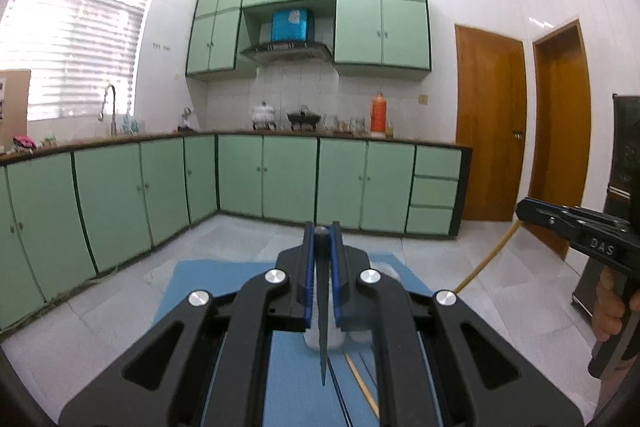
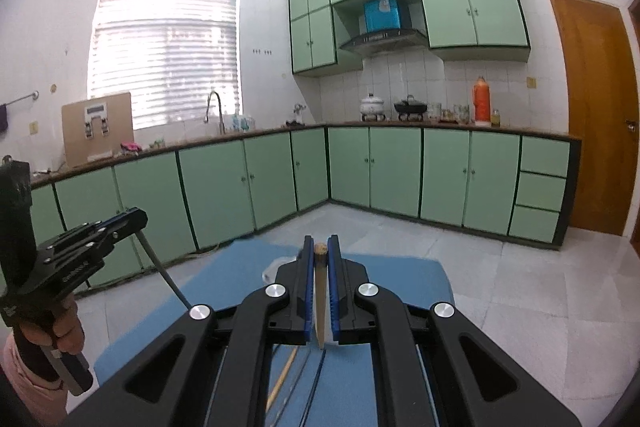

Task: Organize utensils
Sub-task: 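Lift both held chopsticks and carry them above the white holder, then lower both chopsticks into the white holder and open both tools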

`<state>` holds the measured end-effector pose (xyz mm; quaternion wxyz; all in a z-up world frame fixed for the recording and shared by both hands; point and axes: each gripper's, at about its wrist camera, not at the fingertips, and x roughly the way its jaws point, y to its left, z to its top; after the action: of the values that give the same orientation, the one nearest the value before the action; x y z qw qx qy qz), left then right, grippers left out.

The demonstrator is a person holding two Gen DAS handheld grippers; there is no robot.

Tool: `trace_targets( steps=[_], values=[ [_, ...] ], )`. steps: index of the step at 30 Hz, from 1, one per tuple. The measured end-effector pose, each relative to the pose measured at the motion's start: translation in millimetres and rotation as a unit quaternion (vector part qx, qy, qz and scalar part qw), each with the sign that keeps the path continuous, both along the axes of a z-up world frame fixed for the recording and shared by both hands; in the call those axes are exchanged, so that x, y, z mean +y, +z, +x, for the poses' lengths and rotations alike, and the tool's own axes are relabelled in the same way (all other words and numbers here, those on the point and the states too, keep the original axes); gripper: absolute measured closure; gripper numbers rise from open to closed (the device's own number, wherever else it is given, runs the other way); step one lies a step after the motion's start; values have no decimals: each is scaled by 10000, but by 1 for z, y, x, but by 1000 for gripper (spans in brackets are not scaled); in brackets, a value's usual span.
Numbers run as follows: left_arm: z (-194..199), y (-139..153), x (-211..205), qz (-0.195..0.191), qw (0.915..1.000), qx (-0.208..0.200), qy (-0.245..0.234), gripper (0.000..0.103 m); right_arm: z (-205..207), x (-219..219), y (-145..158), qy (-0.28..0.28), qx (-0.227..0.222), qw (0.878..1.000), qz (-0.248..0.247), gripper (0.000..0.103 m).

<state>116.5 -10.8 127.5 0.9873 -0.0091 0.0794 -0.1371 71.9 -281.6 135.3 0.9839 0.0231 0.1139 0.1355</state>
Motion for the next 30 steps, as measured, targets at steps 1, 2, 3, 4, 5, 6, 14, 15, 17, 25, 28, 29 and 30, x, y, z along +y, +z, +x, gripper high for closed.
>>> trace_targets(
  steps=[1,2,3,4,5,6,14,15,17,25,28,29,30],
  values=[
    [2,6,-1,-16,10000,-75,17,97,1,0,5,8,-38,10000,8,97],
    [5,13,-1,-52,9999,-161,28,97,3,-1,12,25,-92,10000,19,97],
    [8,19,-2,-80,9997,-220,25,97,5,-1,17,35,-134,9999,23,97],
    [11,26,-2,-114,9995,-297,26,97,8,-1,23,35,-167,9999,25,97],
    [13,31,-4,-134,9993,-358,31,97,11,-2,29,34,-199,9998,37,97],
    [15,38,-6,-166,9988,-466,41,97,15,-2,35,47,-218,9997,55,97],
    [66,69,-28,-365,9960,-816,31,97,58,3,60,40,-179,9998,-8,97],
    [72,70,-30,-354,9959,-835,50,97,65,4,61,36,-149,9999,-26,97],
    [86,71,-35,-347,9951,-924,88,97,80,6,60,13,-67,10000,-66,97],
    [151,56,-46,-419,9963,-743,102,97,134,5,33,-10,437,9990,-122,97],
    [168,40,-47,-364,9978,-536,126,97,148,4,23,-19,572,9983,-132,97],
    [173,36,-45,-346,9981,-487,140,97,154,4,19,-21,624,9980,-123,96],
    [179,30,-46,-309,9985,-420,159,97,158,3,15,-13,670,9977,-107,97]
  ],
)
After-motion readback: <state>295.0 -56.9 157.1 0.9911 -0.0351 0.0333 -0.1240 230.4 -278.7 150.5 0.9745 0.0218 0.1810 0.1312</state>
